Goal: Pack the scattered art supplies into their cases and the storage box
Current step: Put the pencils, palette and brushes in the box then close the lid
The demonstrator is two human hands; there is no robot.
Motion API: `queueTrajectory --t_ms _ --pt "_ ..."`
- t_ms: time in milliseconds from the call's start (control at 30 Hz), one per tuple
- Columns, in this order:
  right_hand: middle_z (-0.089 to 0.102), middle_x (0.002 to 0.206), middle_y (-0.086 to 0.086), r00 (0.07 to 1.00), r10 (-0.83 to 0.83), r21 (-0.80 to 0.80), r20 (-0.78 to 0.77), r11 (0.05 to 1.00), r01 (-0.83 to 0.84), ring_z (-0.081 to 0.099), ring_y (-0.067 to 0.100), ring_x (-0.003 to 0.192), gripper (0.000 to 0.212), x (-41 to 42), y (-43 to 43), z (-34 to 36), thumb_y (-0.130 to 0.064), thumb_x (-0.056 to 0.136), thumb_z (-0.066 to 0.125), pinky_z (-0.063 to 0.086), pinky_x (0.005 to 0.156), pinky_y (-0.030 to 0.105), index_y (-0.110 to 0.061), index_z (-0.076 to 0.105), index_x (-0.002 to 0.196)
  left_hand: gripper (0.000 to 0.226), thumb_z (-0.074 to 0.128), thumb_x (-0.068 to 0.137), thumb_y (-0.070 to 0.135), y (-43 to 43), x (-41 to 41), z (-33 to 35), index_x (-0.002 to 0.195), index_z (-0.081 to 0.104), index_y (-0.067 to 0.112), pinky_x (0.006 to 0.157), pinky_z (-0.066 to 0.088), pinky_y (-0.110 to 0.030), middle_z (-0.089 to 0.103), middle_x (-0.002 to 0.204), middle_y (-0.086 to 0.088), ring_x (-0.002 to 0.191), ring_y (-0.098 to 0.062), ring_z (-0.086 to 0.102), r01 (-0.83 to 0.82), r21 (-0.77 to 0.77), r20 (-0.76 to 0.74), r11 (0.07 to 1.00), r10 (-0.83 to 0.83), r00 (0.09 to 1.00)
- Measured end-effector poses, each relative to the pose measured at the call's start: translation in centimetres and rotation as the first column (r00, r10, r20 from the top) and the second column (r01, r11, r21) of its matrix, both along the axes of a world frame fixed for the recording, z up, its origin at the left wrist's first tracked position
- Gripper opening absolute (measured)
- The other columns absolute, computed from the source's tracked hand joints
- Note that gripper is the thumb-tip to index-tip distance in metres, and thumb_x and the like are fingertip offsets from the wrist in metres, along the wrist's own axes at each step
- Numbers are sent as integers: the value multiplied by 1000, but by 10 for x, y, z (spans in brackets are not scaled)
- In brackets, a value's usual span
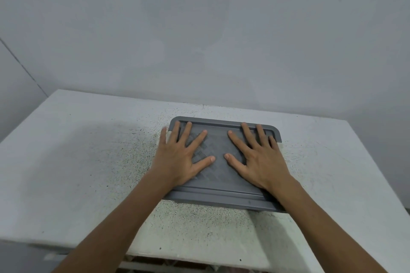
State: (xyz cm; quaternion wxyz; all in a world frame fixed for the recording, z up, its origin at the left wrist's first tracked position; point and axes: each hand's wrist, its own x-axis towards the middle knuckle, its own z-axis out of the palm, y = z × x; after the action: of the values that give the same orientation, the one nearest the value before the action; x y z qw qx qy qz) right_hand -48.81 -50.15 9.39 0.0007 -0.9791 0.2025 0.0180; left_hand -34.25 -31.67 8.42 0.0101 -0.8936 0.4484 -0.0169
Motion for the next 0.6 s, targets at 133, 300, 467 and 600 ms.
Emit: queueTrajectory --t_ms 133,300,467,600 --pt "-14 164 -6 1000 -5 37 -29 999 6 -13 30 151 79 0 2 5 -80 80 -3 4 122 54 -48 -8 152 90 -10 71 86 0 0 1 151 -11 45 119 -4 -56 -5 164 -4 150 -30 -6 0 16 -13 1000 0 1000" --pt "-14 164 -5 999 -7 70 -41 997 9 -14 29 151 81 1 3 7 -81 79 0 2 122 55 -48 -5 153 85 0 76 88 0 1 6 151 -7 48 118 -7 -56 -4 164 -2 151 -26 -6 -13 26 -59 1000 14 998" --pt "-14 165 -5 999 -4 113 -44 994 9 -14 29 151 87 2 0 9 -86 75 -1 0 121 56 -48 -4 153 84 -2 75 87 -2 1 11 149 -14 50 117 -11 -55 -14 163 0 150 -24 -14 -32 80 -109 996 41 993" --pt "-13 165 -4 999 -8 122 -39 992 13 -14 29 151 84 -2 3 11 -82 78 1 -1 121 55 -46 -3 154 81 -4 77 82 -3 -9 12 148 -19 46 117 -12 -54 -21 161 -1 148 -26 -20 -51 90 -150 995 64 987"
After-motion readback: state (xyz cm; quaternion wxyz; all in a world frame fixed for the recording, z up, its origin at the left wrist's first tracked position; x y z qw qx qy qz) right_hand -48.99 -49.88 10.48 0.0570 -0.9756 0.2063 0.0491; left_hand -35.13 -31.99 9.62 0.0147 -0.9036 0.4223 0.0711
